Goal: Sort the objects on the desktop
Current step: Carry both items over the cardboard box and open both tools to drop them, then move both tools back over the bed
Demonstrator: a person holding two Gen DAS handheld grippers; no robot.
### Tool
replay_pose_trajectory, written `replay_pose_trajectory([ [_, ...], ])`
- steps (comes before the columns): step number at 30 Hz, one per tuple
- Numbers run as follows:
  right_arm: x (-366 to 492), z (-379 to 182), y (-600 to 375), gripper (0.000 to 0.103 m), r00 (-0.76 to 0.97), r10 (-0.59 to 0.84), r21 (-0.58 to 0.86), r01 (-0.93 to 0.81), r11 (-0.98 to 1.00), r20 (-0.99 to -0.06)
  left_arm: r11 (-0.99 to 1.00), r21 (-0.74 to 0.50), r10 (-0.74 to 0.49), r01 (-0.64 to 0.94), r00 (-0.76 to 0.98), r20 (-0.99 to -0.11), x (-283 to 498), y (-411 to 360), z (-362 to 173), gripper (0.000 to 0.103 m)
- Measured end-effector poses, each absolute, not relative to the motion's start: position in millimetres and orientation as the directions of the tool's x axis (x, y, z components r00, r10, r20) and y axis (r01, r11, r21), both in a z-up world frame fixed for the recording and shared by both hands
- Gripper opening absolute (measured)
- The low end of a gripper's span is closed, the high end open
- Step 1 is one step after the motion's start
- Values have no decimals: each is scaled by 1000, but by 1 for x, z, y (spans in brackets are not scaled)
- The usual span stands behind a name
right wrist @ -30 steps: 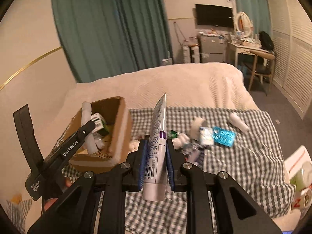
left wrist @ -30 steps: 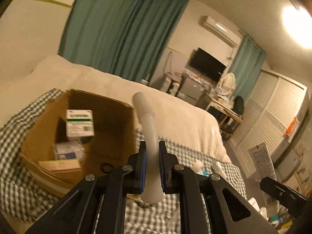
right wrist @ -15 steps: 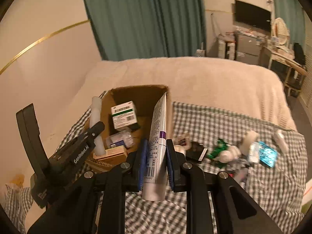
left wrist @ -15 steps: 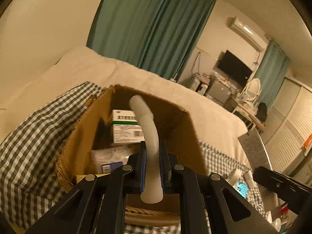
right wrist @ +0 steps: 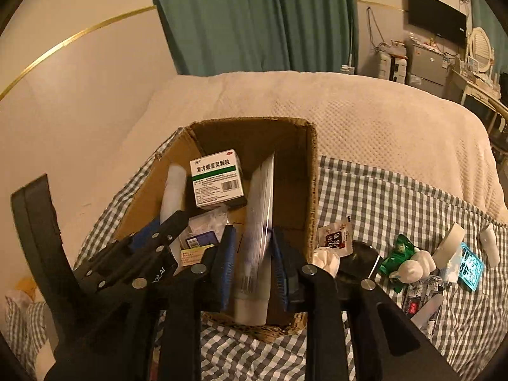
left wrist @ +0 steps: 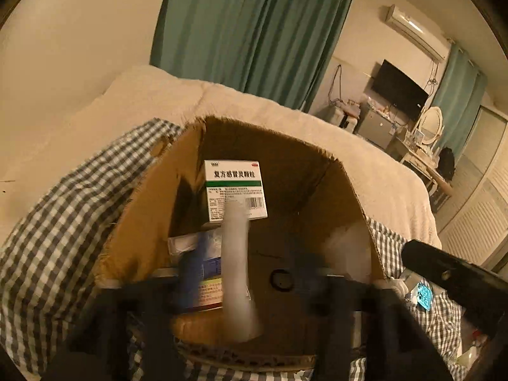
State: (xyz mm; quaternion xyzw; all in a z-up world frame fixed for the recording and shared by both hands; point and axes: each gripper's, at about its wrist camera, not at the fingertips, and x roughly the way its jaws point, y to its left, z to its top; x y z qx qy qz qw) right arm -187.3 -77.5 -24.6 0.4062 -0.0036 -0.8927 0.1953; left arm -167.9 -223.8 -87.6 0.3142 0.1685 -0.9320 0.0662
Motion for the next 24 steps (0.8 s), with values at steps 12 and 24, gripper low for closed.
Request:
replay_pose_trajectory([
  [12, -125, 29, 18, 27, -718, -261, 134, 230, -964, -645, -954, -262, 19, 143, -847, -531, -123, -160, -33, 89],
  [24, -56, -15, 154, 27, -741, -49, 104, -29, -994, -670, -983, -152, 178, -104, -744, -644, -109, -3, -89, 92],
])
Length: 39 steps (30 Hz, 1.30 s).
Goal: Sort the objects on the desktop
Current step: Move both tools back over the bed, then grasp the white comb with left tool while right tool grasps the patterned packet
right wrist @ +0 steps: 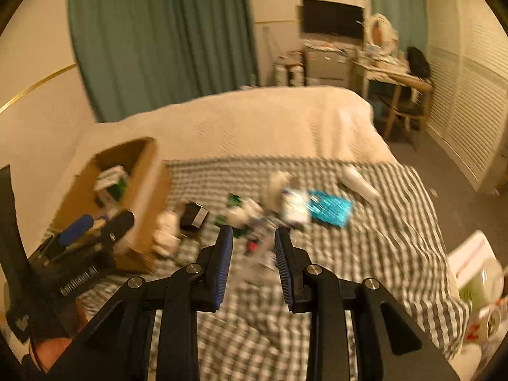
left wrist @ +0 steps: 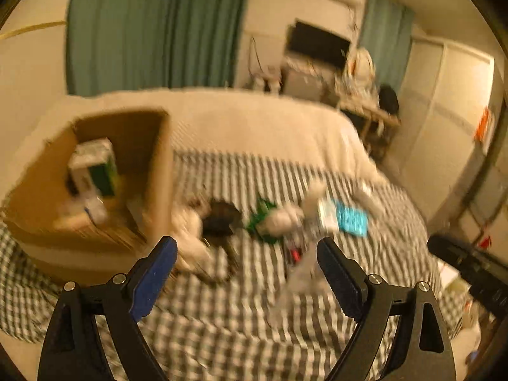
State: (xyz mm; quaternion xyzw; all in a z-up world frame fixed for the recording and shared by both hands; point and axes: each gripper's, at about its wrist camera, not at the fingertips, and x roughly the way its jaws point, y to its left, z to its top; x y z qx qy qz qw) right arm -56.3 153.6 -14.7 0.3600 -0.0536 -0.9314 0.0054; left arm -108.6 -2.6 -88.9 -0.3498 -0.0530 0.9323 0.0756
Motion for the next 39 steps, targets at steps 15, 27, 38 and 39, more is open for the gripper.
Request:
replay_pose_trajectory([
  [15, -69, -128, 199, 27, -648, -82, 179, -86, -980, -757, -979, -89, 181, -186, -573, -800, -134, 46, -205, 92],
  [27, -110, -164, 208, 45, -642, -158, 261, -68, -963, -750, -956, -76, 218, -285, -510, -832, -152, 63, -227, 22],
  [38, -147, -196, 199, 54, -608, -321, 410, -9, -912, -726, -970, -144, 231, -197, -545, -806, -163, 41, -223, 9],
  [39, -148, -198, 198, 55, -610, -327, 418, -7, -909, -722, -969, -145, 232, -198, -549, -803, -163, 41, -222, 9],
])
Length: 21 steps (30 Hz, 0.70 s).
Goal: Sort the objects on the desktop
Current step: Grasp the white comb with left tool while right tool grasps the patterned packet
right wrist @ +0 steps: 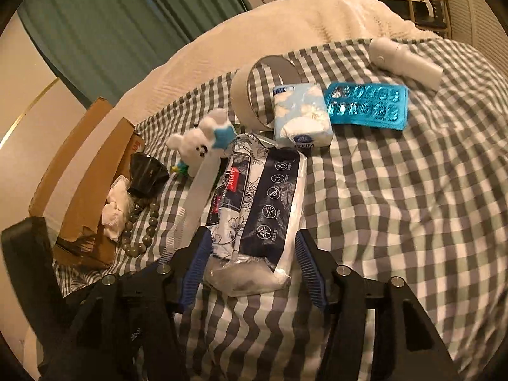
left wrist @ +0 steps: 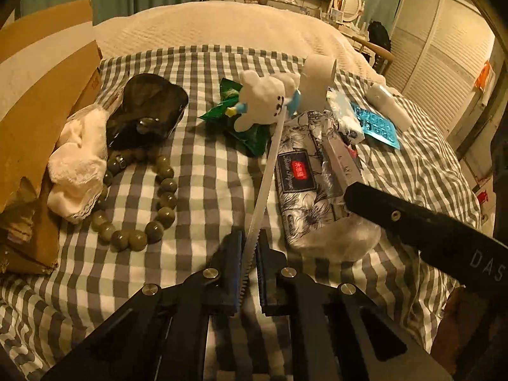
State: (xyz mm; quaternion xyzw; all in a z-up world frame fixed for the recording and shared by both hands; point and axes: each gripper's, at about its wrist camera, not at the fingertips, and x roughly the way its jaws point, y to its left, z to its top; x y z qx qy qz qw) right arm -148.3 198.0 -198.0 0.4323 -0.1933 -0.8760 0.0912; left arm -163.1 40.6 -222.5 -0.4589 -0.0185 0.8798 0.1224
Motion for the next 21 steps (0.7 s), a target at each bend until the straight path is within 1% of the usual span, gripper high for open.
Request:
replay_pose_trajectory([
  [5, -150, -205, 195, 54, -600, -358, 442, 8, -897, -716, -970, -140, 229, -198, -556, -799, -163, 40, -224, 9],
  [11, -151, -208, 193, 42, -580, -360, 425, 26, -905, -731, -968, -165, 245, -192, -551, -798, -162, 40, -224, 8],
  [13, -149, -208, 193, 35, -579, -343, 409, 18, -912, -740, -968, -158, 241, -193, -555, -797, -158, 41, -222, 8],
  [17, -138, -204, 193, 28, -594, -288, 351, 10, -936, -751, -966, -158, 247, -204, -564, -788, -148, 41, -215, 7],
  [18, -133, -202, 194, 24, -593, -274, 336, 7, -942, -757, -966, -159, 249, -205, -566, -786, -146, 42, -213, 6],
  [19, -129, -199, 196, 22, -595, -262, 326, 1, -946, -759, -964, -164, 255, -208, -566, -784, -144, 43, -210, 5],
  [21, -115, -194, 202, 22, -600, -229, 302, -21, -953, -767, -962, -171, 263, -212, -565, -782, -141, 45, -208, 4],
])
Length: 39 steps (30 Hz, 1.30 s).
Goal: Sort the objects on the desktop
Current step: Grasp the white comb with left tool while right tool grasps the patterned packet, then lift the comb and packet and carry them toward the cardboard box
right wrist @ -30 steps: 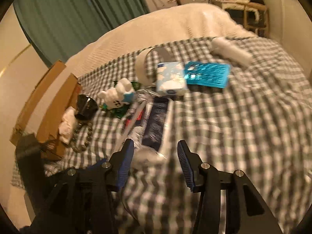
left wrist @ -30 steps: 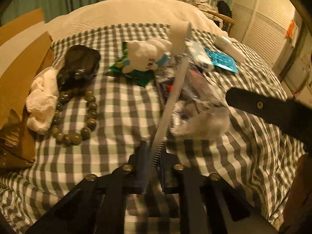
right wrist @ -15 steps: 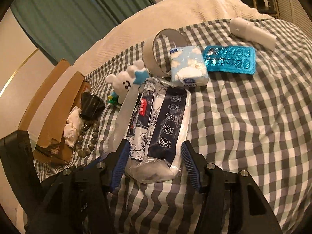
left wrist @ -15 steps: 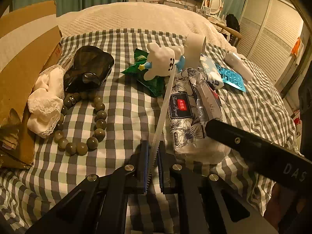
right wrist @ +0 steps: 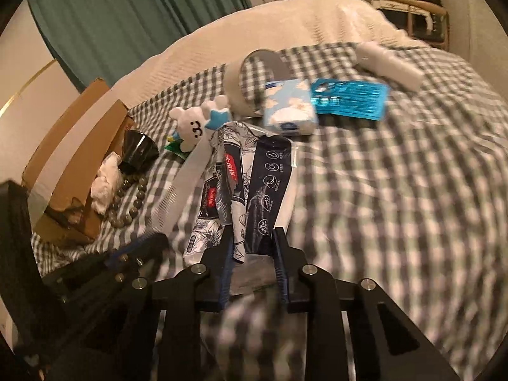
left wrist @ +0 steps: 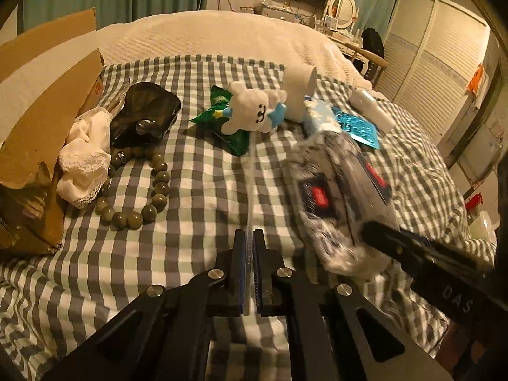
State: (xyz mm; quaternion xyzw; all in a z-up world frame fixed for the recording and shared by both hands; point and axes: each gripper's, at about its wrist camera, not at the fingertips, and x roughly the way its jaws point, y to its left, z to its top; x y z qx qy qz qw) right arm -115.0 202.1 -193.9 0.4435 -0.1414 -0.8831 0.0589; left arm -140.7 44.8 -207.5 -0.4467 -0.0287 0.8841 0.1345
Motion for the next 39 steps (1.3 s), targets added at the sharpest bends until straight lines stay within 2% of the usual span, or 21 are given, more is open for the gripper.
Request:
replay_pose_trajectory([
  [12, -53, -150, 215, 19, -605, -116, 231, -116, -966, -787, -943, -267, 332, -196, -565, -756, -122, 36, -183, 4],
  [29, -10, -50, 195, 19, -718, -24, 136, -99, -986, -695, -914, -339, 397, -222, -661, -636, -103, 16, -126, 4],
  [39, -5, -22, 175, 19, -745, -25, 108, -64, -992, -666, -901, -379, 411, -214, -701, -583, -103, 0, -108, 4],
])
